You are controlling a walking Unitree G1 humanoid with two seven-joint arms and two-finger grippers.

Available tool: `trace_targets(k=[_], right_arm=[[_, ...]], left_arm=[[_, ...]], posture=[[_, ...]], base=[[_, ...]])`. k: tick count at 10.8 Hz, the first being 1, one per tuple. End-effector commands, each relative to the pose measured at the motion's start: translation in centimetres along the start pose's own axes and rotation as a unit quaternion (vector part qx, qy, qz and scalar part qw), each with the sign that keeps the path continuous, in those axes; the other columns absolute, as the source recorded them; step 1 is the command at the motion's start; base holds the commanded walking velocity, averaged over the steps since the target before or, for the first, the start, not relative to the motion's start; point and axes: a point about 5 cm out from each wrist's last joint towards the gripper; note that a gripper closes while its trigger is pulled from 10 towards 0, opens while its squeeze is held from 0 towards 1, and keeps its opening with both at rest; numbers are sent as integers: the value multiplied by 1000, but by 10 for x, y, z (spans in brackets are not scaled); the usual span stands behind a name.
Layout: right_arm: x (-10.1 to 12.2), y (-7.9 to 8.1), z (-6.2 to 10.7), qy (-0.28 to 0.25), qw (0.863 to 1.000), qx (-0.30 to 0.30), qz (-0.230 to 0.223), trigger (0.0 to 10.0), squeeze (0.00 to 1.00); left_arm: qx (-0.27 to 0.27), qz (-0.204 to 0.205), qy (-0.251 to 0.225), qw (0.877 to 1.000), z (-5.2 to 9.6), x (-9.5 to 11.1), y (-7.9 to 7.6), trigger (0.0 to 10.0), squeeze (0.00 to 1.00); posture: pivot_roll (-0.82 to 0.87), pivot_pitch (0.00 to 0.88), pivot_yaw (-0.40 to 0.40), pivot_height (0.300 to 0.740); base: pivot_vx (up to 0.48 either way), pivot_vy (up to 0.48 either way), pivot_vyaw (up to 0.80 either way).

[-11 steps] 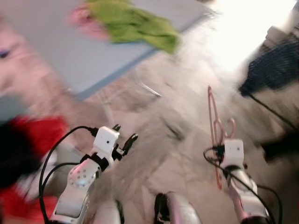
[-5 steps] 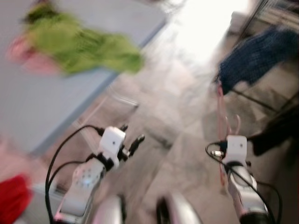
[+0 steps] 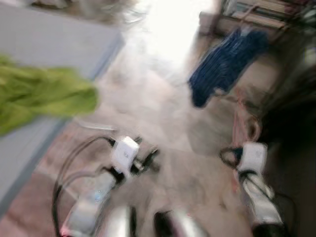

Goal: Hang hanger

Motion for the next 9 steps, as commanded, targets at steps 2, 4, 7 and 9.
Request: trace_targets(k=[2, 4, 7, 9], right_arm=[[-7, -10, 3, 15, 1000, -17, 1, 10000, 0], [-4, -13, 2, 9, 1000, -18, -3, 10000, 0], [-1, -10, 1, 1, 1000, -11, -10, 10000, 0], [1, -9, -1, -2, 1000, -7, -11, 10000, 0]], left_arm=[[-5, 7, -7, 1000, -1, 2, -4, 10000, 0], [-7, 8, -11, 1000, -3, 3, -2, 10000, 0], [-6, 8, -12, 1000, -4, 3, -2, 10000, 0], [-1, 9, -12, 1000, -4, 2, -2, 10000, 0]], posture=[[-2, 200, -39, 740], [-6, 197, -40, 740], [-4, 196, -44, 740], [-4, 196, -47, 740]], base=[[0, 0, -800], [174, 0, -800], [424, 0, -533], [454, 0, 0]])
Point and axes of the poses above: a point about 5 cm out from each wrist's last joint towards the gripper, its own z axis pointing back from the gripper into the wrist, its own x axis along the axis of the wrist's last joint, y = z × x
